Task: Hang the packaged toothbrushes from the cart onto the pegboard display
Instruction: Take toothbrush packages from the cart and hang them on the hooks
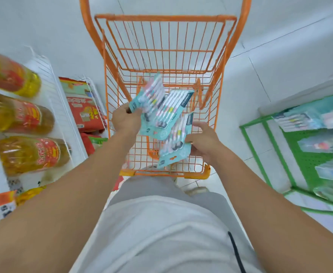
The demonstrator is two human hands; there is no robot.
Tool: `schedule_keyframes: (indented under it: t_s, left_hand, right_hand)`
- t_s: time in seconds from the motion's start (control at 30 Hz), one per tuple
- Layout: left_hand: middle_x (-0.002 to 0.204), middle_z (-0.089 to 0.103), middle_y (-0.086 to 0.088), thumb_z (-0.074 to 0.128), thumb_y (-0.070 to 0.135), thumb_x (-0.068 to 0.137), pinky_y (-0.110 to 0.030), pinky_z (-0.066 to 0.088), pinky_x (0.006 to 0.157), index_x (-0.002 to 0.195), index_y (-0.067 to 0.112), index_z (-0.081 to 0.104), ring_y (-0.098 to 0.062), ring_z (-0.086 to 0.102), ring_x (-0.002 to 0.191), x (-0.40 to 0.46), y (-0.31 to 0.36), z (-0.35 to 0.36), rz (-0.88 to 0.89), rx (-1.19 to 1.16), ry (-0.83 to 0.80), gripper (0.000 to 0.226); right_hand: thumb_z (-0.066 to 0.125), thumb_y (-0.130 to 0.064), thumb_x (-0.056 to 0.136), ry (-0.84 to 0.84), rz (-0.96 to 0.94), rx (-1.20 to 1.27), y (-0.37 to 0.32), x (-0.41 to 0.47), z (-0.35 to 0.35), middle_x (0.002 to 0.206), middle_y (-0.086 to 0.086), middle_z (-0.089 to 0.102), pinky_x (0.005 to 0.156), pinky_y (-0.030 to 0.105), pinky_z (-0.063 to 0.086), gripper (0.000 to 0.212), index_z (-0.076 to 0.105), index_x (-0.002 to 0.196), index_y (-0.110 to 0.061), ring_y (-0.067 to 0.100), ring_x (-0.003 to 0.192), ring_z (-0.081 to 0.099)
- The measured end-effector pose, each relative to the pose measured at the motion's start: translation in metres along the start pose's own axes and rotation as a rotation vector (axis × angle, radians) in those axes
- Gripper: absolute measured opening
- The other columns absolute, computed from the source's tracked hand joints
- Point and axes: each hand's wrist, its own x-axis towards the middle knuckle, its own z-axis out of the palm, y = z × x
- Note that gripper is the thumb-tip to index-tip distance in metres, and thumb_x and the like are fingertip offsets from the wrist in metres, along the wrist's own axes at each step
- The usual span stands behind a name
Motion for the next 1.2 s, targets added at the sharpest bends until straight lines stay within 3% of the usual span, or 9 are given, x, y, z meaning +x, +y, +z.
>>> schedule_keyframes:
  t_s: [0.13,0.23,0.33,0.5,0.6,0.73,0.93,1.1,1.2]
  left_hand:
    - [0.073,0.063,0.004,0.062,0.023,0.098,-0.01,0.041,0.05,0.09,0.013,0.07,-0.007,0.055,0.062,-0.035,0.037,-0.019,0.266,0.144,-0.092,0.015]
    - [0.071,0.062,0.005,0.058,0.026,0.1,-0.019,0.045,0.054,0.089,0.016,0.068,-0.012,0.058,0.063,-0.061,0.064,-0.026,0.366,0.227,-0.165,0.018]
    - [0.088,0.07,0.005,0.055,0.029,0.103,-0.023,0.054,0.056,0.104,0.02,0.068,-0.012,0.068,0.072,-0.092,0.089,-0.019,0.259,0.074,-0.264,0.016]
    - [0.116,0.072,-0.013,0.048,0.023,0.106,-0.051,0.059,0.088,0.12,0.014,0.062,-0.032,0.071,0.103,-0.142,0.12,0.009,0.0,-0.245,-0.478,0.022]
    - [0.113,0.074,-0.014,0.046,0.026,0.107,-0.048,0.062,0.079,0.118,0.008,0.064,-0.03,0.074,0.099,-0.175,0.132,0.029,-0.083,-0.383,-0.598,0.028]
    - [0.116,0.073,-0.012,0.048,0.037,0.105,-0.052,0.058,0.089,0.122,0.008,0.066,-0.03,0.073,0.102,-0.216,0.141,0.063,0.038,-0.314,-0.695,0.039]
    - [0.102,0.077,-0.008,0.051,0.053,0.1,-0.052,0.06,0.086,0.104,0.014,0.073,-0.032,0.073,0.097,-0.264,0.137,0.106,0.209,-0.158,-0.697,0.045]
    - [0.108,0.076,-0.007,0.055,0.062,0.088,-0.039,0.06,0.08,0.115,0.015,0.071,-0.027,0.074,0.096,-0.284,0.133,0.127,0.247,-0.121,-0.864,0.057]
    - [0.097,0.078,-0.004,0.075,0.034,0.087,-0.039,0.061,0.078,0.105,0.019,0.072,-0.029,0.075,0.094,-0.29,0.14,0.141,0.356,0.014,-0.89,0.024]
  right_hand:
    - [0.044,0.006,0.092,-0.064,-0.086,0.186,-0.023,-0.052,-0.034,0.099,0.013,0.065,0.055,0.034,0.061,0.053,0.05,0.136,-0.022,0.023,0.061,0.072]
    - [0.052,0.003,0.095,-0.165,-0.13,0.461,-0.036,-0.088,-0.067,0.112,0.019,0.066,0.061,0.03,0.062,0.029,0.064,0.121,0.001,0.026,0.082,0.073]
    - [0.055,0.001,0.096,-0.249,-0.268,0.574,-0.043,-0.108,-0.093,0.118,0.022,0.07,0.074,0.029,0.061,0.026,0.066,0.119,0.006,0.027,0.097,0.074]
    - [0.061,0.007,0.094,-0.108,-0.491,0.52,-0.029,-0.131,-0.112,0.113,0.019,0.067,0.084,0.034,0.062,0.036,0.061,0.126,-0.01,0.024,0.093,0.072]
    - [0.069,0.006,0.089,0.006,-0.569,0.496,-0.024,-0.145,-0.128,0.104,0.018,0.065,0.075,0.031,0.059,0.051,0.059,0.131,-0.02,0.023,0.087,0.073]
    - [0.075,-0.004,0.088,0.125,-0.544,0.409,-0.022,-0.164,-0.153,0.076,0.005,0.065,0.06,0.025,0.054,0.056,0.055,0.134,-0.03,0.015,0.067,0.07]
    - [0.074,-0.001,0.088,0.142,-0.495,0.708,0.003,-0.176,-0.177,0.087,0.009,0.069,0.057,0.027,0.054,0.061,0.053,0.134,-0.035,0.016,0.061,0.066]
    - [0.07,0.0,0.091,0.207,-0.473,0.902,0.02,-0.18,-0.188,0.101,0.011,0.073,0.059,0.027,0.057,0.057,0.051,0.129,-0.038,0.017,0.063,0.068]
    - [0.07,0.001,0.092,0.261,-0.452,0.974,0.021,-0.18,-0.192,0.103,0.012,0.075,0.059,0.028,0.059,0.059,0.051,0.131,-0.039,0.019,0.065,0.072]
